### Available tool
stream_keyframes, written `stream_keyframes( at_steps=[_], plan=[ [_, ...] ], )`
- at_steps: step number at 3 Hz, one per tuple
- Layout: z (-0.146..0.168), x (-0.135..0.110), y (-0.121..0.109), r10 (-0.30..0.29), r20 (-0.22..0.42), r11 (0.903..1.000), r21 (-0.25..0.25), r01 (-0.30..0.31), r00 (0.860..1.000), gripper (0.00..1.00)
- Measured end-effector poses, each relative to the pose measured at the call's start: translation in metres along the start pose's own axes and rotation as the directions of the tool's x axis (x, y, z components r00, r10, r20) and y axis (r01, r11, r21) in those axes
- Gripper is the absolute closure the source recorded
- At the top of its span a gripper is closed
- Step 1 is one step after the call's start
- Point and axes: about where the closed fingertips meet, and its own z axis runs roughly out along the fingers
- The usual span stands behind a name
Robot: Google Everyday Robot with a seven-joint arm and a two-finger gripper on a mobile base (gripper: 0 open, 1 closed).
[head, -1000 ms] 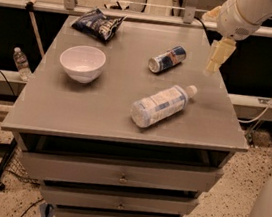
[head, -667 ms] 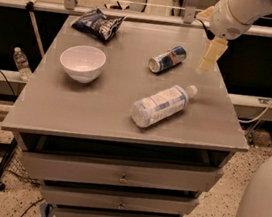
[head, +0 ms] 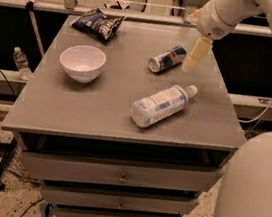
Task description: Place redbull can into white bowl
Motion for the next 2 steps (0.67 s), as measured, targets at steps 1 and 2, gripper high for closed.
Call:
stream_keyframes(
  at_steps=[1,2],
  plan=[
    [0.018,-0.008,0.001,0.052,0.046,0.9980,-0.037,-0.050,0.998,0.00],
    [0.036,-0.013,0.002,0.083,0.074,0.9940,-0.077,-0.077,0.994,0.00]
  ],
)
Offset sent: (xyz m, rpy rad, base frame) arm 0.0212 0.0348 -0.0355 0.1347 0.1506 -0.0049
